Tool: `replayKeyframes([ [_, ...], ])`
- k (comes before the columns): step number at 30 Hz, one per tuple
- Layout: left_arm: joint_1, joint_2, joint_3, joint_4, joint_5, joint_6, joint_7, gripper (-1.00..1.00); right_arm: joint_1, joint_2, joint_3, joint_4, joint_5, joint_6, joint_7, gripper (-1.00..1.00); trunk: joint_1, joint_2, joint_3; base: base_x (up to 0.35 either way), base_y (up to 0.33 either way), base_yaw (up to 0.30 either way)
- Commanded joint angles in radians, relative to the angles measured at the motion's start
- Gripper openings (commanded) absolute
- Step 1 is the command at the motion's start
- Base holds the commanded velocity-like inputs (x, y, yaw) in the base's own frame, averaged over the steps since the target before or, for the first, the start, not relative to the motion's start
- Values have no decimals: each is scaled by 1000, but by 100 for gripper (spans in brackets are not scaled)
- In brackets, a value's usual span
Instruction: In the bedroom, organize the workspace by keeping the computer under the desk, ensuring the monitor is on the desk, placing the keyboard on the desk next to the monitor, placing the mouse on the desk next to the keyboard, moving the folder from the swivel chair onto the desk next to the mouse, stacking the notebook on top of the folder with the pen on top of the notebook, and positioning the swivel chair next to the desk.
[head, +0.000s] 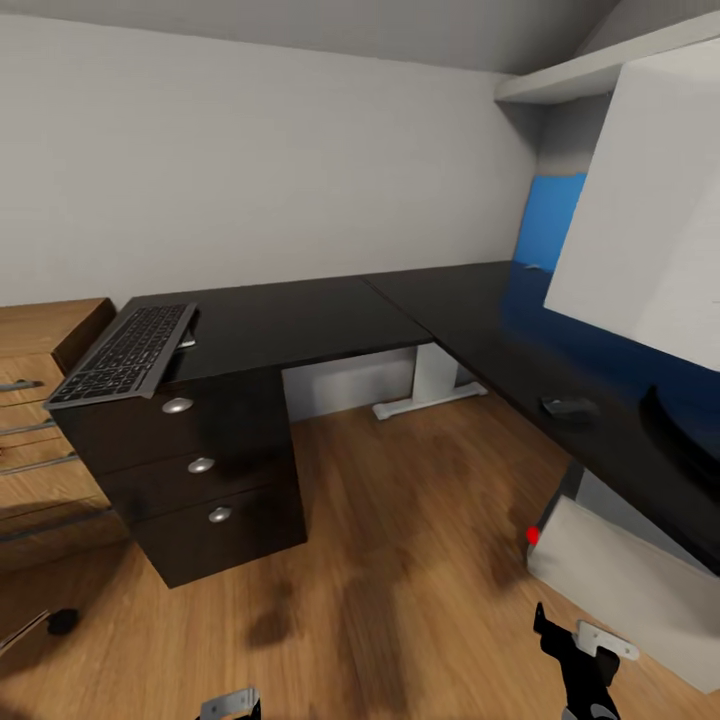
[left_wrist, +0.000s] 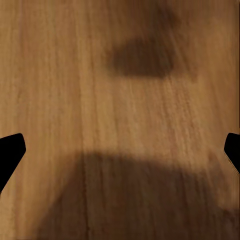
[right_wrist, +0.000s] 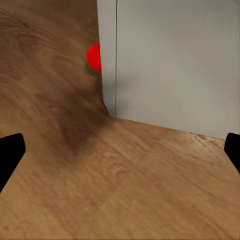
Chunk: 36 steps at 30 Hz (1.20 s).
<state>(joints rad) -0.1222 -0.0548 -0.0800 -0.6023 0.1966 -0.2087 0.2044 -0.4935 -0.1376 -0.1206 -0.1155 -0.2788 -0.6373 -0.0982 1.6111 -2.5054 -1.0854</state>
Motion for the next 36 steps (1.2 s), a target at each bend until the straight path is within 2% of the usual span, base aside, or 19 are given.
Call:
replayKeyframes([
  [1,-1,1,-7,1,11,-5,7,100,0,2,-5,0,4,-2,-1,100,-1,0,3,0,0,0],
  [8,-1,1,-7,1,11,-5,7,100,0,12,-5,0,5,-2,-1,100,-4,2,30,0,0,73],
  [24,-1,1,-7,2,12,-5,7,100,0,16,-5,0,6,-2,-1,100,-11,5,91,0,0,203],
  [36,-1,1,-7,2,12,-5,7,100,0,16,-5,0,6,-2,-2,100,-56,87,126,0,0,32],
])
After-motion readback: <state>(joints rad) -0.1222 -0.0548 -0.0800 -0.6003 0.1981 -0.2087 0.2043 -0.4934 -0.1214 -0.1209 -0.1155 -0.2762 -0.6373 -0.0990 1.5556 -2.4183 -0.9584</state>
